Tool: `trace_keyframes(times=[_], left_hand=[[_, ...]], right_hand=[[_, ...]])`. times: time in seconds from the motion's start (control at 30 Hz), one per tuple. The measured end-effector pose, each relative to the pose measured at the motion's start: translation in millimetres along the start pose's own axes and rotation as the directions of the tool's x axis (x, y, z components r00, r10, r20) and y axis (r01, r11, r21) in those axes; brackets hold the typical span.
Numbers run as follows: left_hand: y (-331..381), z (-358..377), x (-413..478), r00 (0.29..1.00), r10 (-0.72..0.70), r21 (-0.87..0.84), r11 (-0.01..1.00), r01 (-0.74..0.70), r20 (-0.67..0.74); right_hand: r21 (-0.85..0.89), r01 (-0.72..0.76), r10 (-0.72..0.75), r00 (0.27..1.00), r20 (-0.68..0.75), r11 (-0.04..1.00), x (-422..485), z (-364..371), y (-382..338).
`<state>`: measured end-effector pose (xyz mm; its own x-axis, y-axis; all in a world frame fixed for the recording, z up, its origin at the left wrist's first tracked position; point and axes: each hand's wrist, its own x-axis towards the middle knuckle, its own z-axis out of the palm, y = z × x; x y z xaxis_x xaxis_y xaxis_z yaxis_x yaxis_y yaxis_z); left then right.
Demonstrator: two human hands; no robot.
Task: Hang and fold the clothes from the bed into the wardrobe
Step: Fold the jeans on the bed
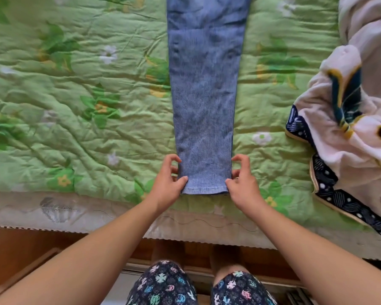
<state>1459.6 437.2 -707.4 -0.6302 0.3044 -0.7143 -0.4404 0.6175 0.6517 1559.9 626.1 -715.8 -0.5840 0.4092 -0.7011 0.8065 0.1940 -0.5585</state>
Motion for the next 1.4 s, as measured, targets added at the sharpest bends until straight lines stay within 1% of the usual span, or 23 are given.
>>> trace_keyframes(times=[0.07,0.13,0.17,0.23,0.3,0.33,0.37,0.4,0.43,0.47,0.53,0.6,0.67,0.73,0.8,0.87,0.9,0.97,1.03,1.1,1.2,1.27,1.4], left_hand=[[0,1,-4,0.994,0.103,0.115,0.988,-0.105,0.026],[4,-4,-8,0.985,0.169,0.193,0.966,-0.173,0.034],[7,-10,-7,0.97,0.242,0.252,0.938,-0.24,0.026],[17,-28,1,0.88,0.476,0.397,0.804,-0.442,0.016],[35,-49,16,0.734,0.677,0.525,0.609,-0.595,0.047],[44,-58,25,0.664,0.745,0.57,0.515,-0.64,0.072],[54,-65,35,0.617,0.782,0.593,0.457,-0.663,0.086],[64,-69,44,0.609,0.789,0.584,0.459,-0.67,0.078],[75,-71,53,0.639,0.768,0.529,0.525,-0.667,0.045],[88,-72,63,0.697,0.717,0.415,0.635,-0.652,-0.002],[117,-72,88,0.846,0.53,0.061,0.848,-0.527,-0.061],[139,-73,117,0.945,0.325,-0.27,0.906,-0.325,-0.044],[142,-71,141,0.99,0.135,-0.427,0.899,-0.101,0.05],[129,-58,145,0.991,0.021,-0.393,0.919,0.032,0.13],[108,-44,138,0.992,0.0,-0.341,0.939,0.042,0.122],[91,-39,129,0.997,0.027,-0.339,0.941,0.001,0.076],[85,-38,125,0.996,0.051,-0.328,0.944,-0.025,0.07],[78,-37,118,0.993,0.088,-0.259,0.964,-0.064,0.08],[76,-37,112,0.993,0.096,-0.21,0.975,-0.079,0.074],[78,-38,109,0.994,0.098,-0.198,0.977,-0.085,0.054],[74,-40,106,0.996,0.079,-0.149,0.986,-0.073,0.038],[63,-37,95,0.998,0.037,-0.119,0.992,-0.03,0.054],[27,-22,58,0.994,-0.058,-0.103,0.992,0.068,0.096]], right_hand=[[-0.061,0.086,-0.082,0.995,0.062,0.994,-4,-6,-3],[-0.066,0.127,-0.122,0.989,0.084,0.99,-4,-13,-11],[-0.056,0.147,-0.142,0.986,0.083,0.988,-4,-17,-17],[-0.089,0.304,-0.301,0.952,0.05,0.949,-2,-30,-30],[-0.223,0.544,-0.552,0.833,0.029,0.809,4,-43,-41],[-0.279,0.603,-0.622,0.783,0.024,0.747,9,-49,-47],[-0.312,0.624,-0.655,0.755,0.006,0.716,17,-55,-55],[-0.323,0.629,-0.672,0.739,-0.033,0.707,26,-60,-64],[-0.315,0.621,-0.672,0.736,-0.083,0.718,36,-64,-75],[-0.273,0.596,-0.643,0.755,-0.13,0.755,48,-67,-88],[-0.078,0.502,-0.508,0.844,-0.17,0.861,76,-72,-120],[0.233,0.357,-0.338,0.934,-0.12,0.905,107,-76,-147],[0.396,0.197,-0.218,0.976,0.006,0.897,135,-75,-159],[0.407,0.033,-0.109,0.98,0.165,0.913,146,-67,-152],[0.366,-0.015,-0.065,0.977,0.205,0.931,146,-56,-134],[0.241,0.056,-0.087,0.989,0.119,0.969,141,-50,-117],[0.127,0.118,-0.128,0.989,0.069,0.985,138,-49,-110],[-0.098,0.224,-0.221,0.974,0.04,0.97,132,-46,-102],[-0.185,0.276,-0.279,0.96,0.009,0.943,125,-45,-98],[-0.174,0.307,-0.319,0.947,-0.042,0.936,119,-45,-98],[-0.015,0.228,-0.228,0.973,-0.04,0.974,115,-42,-91],[0.09,0.12,-0.124,0.991,0.042,0.989,109,-36,-78],[0.154,-0.081,0.046,0.975,0.217,0.985,84,-15,-38]])
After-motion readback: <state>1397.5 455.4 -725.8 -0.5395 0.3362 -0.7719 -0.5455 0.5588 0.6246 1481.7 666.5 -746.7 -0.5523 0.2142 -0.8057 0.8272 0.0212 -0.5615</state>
